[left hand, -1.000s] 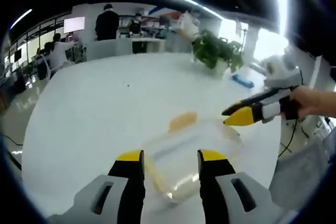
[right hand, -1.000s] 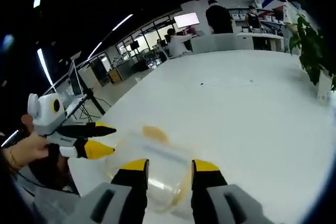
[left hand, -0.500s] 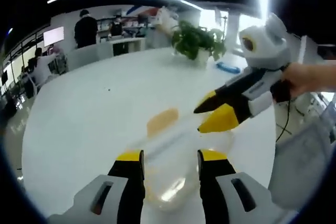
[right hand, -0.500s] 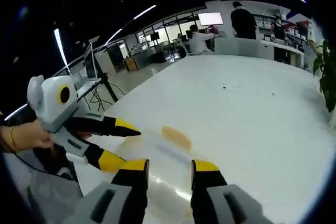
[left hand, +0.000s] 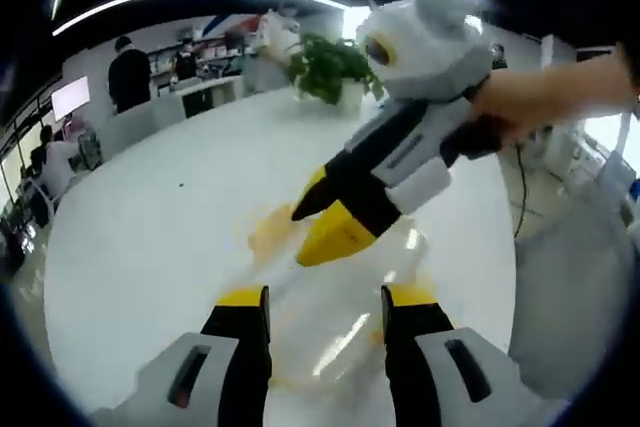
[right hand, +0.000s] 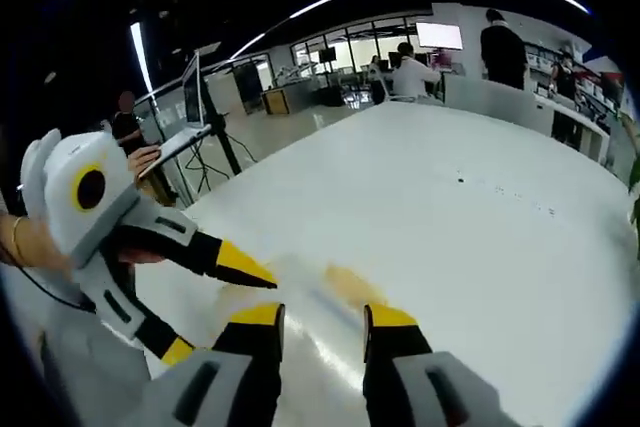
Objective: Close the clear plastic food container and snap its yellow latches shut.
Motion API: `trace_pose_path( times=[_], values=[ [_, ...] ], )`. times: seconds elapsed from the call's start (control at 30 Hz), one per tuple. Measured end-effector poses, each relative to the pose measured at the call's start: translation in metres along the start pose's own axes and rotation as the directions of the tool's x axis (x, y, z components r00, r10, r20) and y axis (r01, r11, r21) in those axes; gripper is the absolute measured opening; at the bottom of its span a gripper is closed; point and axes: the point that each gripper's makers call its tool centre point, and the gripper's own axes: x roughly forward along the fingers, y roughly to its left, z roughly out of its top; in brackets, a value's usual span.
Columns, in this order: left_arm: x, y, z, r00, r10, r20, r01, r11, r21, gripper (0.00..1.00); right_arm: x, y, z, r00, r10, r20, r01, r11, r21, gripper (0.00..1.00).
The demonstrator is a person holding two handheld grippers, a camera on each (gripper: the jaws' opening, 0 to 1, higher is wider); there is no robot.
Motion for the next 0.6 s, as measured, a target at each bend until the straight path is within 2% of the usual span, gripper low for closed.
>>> trace_pose_path(
  times=[0.13,0.23,0.33,0.47,0.6],
  values=[
    [-0.002,-0.012,0.001,0.999,-0.031,0.01,0.03,0.999,0.042,0.5,0.005,-0.003,0.004,0.999,0.027,-0.029,-0.028,0.998,-0.059,0.33],
    [-0.002,-0.017,-0.002,0.999,-0.041,-0.006,0.041,0.994,0.098,0.52,0.008,-0.004,0.005,0.996,0.074,-0.056,-0.077,0.995,-0.064,0.35],
    [0.001,-0.02,-0.007,0.999,-0.04,-0.033,0.044,0.988,0.148,0.53,0.013,-0.006,0.004,0.986,0.13,-0.101,-0.136,0.989,-0.058,0.37],
    [0.006,-0.019,-0.013,0.998,-0.025,-0.057,0.035,0.984,0.177,0.53,0.018,-0.012,0.001,0.977,0.152,-0.147,-0.163,0.985,-0.062,0.39],
    [0.009,-0.017,-0.018,0.997,-0.007,-0.074,0.022,0.978,0.206,0.53,0.019,-0.007,-0.001,0.959,0.222,-0.173,-0.228,0.973,-0.016,0.4]
  ],
)
